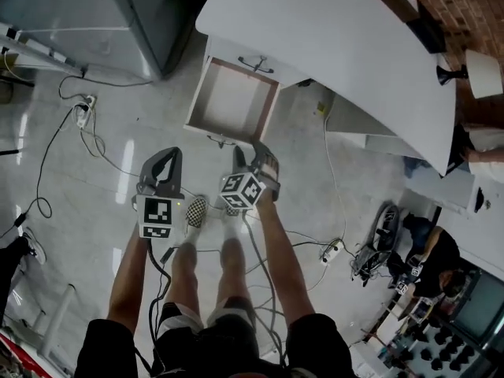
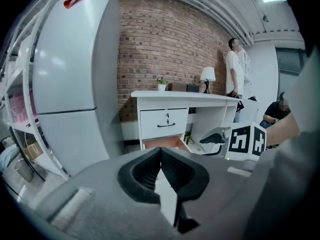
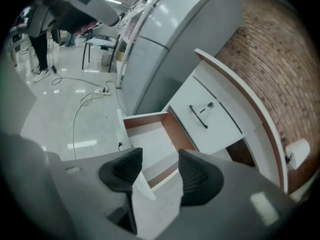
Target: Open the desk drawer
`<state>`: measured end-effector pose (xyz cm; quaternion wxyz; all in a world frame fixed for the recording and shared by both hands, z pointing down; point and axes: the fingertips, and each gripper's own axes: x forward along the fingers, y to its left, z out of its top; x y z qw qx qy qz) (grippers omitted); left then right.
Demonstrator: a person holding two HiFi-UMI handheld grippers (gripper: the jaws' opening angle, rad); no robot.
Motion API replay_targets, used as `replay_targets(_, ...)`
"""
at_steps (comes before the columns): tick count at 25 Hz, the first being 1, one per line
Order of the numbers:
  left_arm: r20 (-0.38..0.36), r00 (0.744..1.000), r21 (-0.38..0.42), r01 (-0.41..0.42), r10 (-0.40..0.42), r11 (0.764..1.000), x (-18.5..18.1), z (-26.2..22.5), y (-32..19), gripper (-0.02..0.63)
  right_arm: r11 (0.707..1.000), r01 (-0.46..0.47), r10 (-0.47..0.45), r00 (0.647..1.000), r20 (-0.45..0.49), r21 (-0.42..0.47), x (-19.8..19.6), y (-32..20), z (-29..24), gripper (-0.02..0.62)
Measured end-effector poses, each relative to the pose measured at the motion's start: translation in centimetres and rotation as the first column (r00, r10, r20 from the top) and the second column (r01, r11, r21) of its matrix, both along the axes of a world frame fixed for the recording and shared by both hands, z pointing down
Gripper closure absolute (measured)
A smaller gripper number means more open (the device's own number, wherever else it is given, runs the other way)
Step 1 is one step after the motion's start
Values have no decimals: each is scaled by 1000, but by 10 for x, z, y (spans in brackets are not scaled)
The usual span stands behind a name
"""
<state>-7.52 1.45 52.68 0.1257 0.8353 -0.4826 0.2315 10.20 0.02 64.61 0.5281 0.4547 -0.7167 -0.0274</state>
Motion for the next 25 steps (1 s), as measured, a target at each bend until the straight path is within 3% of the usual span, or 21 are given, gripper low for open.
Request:
replay_targets(6,-7,1000,67,-28,28,997,22,-79,-23,595,986,-155,140,967,213,56,23,-20,-107,377)
replay_targets(13,-28,998,133,-59,63,989,52,-167,-33,595,949,-269,195,910,365,163,50,-22,-233,422)
replay_targets(19,-35,995,200,-84,92,976,71,-243,-36,595,892,-374,223,853,472,255,77,-10,-334,495)
replay_targets(25,-39,994,269,-88,102,959,76,-311,-25,595,821,-427,191,831,522,380,89,11,-425,574)
